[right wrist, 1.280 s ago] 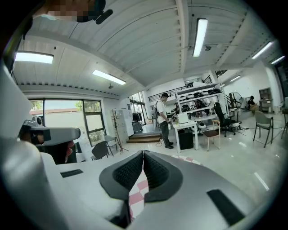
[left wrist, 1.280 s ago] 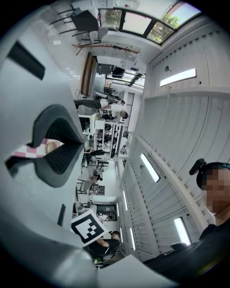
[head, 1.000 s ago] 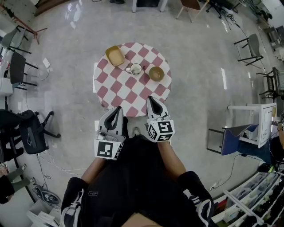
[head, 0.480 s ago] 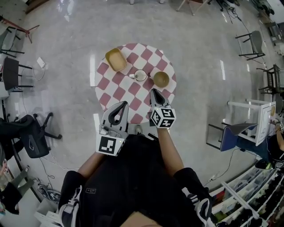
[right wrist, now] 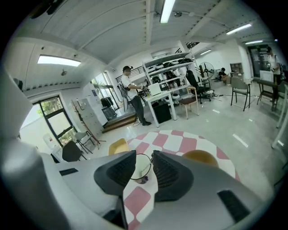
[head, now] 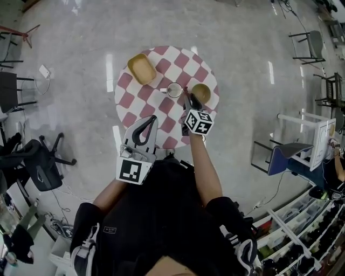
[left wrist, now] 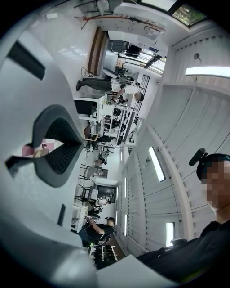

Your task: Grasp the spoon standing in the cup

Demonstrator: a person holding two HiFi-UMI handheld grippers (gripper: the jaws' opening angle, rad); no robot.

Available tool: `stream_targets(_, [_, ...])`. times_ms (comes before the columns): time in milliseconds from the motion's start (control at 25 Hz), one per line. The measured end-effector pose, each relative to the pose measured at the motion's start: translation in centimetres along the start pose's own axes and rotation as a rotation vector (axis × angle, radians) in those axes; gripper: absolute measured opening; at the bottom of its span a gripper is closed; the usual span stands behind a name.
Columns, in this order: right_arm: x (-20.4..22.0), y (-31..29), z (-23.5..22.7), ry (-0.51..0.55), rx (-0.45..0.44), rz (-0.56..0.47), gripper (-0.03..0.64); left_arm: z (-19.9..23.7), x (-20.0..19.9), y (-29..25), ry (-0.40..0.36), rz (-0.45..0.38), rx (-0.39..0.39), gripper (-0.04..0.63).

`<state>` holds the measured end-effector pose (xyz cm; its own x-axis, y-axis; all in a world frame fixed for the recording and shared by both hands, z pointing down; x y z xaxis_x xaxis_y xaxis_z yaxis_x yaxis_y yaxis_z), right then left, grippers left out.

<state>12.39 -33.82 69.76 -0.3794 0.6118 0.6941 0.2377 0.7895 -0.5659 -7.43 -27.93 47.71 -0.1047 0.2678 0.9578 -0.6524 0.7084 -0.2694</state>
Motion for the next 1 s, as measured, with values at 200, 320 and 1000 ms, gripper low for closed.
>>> stream_targets(200, [0.9, -2.6, -1.4, -0.041, 0.029, 0.040, 0.128, 1.1, 0.3, -0.7, 0.009, 0.007, -0.001, 0.009])
stream_targets(320, [1.4, -3.7, -1.8, -0.057, 0.029, 0.053, 0.146, 1.9, 0.4, -1.0, 0.007, 0.006, -0.007, 0.009])
stream_targets(1000, [2.1, -5.7, -3.1, -0.169, 0.042, 0.061, 0.111, 3.0, 0.8, -1.5, 0.009, 0.022, -0.041, 0.009])
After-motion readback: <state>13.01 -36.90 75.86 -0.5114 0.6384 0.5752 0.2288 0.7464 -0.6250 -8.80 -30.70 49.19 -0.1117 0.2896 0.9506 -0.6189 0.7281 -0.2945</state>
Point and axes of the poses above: the fingertips, and each gripper's own axes: y backward along the fingers, z to its left, x out of its underside, the point moved 4 cm from there along y, backward along the fingers, and after that the axes turned 5 degrees about -y, right-handed, at the moved point
